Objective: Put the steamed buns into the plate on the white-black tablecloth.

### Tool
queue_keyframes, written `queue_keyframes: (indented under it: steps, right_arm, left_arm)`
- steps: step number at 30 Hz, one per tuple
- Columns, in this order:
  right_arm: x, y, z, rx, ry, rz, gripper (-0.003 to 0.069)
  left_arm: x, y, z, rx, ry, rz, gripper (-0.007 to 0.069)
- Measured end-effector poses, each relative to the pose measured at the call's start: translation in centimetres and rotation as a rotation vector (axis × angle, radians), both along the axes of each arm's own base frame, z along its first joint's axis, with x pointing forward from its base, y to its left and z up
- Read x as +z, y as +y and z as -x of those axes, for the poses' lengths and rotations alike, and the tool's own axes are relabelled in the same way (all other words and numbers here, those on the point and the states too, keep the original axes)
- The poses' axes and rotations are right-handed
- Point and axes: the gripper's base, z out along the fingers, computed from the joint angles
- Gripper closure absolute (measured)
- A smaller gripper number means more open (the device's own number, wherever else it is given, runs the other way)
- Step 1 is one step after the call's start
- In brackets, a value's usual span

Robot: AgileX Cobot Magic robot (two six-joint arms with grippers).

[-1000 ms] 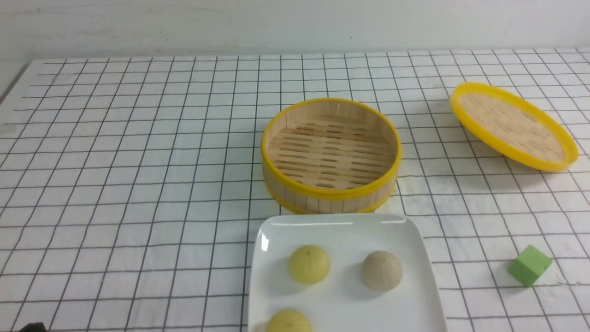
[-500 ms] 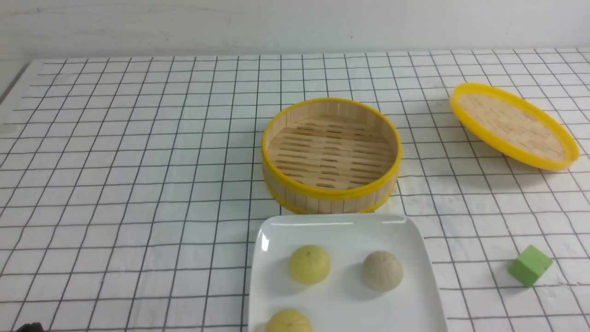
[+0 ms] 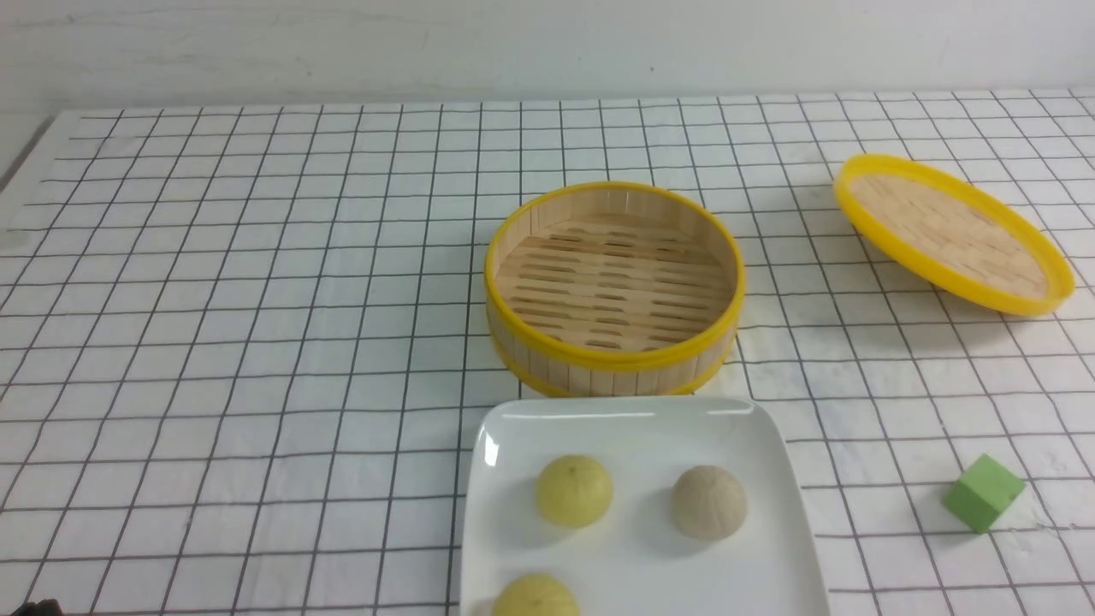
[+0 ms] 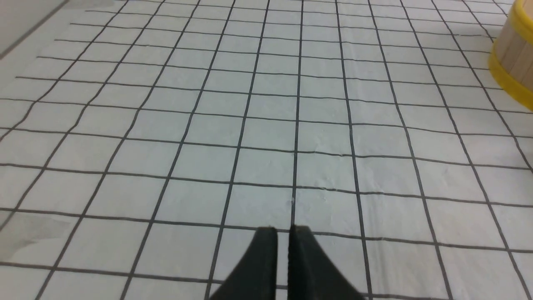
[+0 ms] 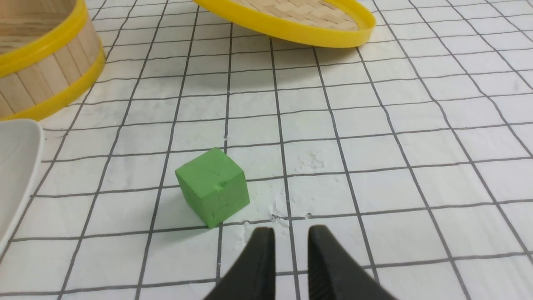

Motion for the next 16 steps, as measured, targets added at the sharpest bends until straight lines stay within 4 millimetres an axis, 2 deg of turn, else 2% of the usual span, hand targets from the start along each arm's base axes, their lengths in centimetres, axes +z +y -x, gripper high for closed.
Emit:
queue_keyframes:
  steps: [16]
  right_arm:
    - [0.0,0.0,0.0,0.0,0.0,0.0,0.0505]
  left_arm:
    - [0.01,0.02,0.0,0.0,0.0,-0.006,0.0536]
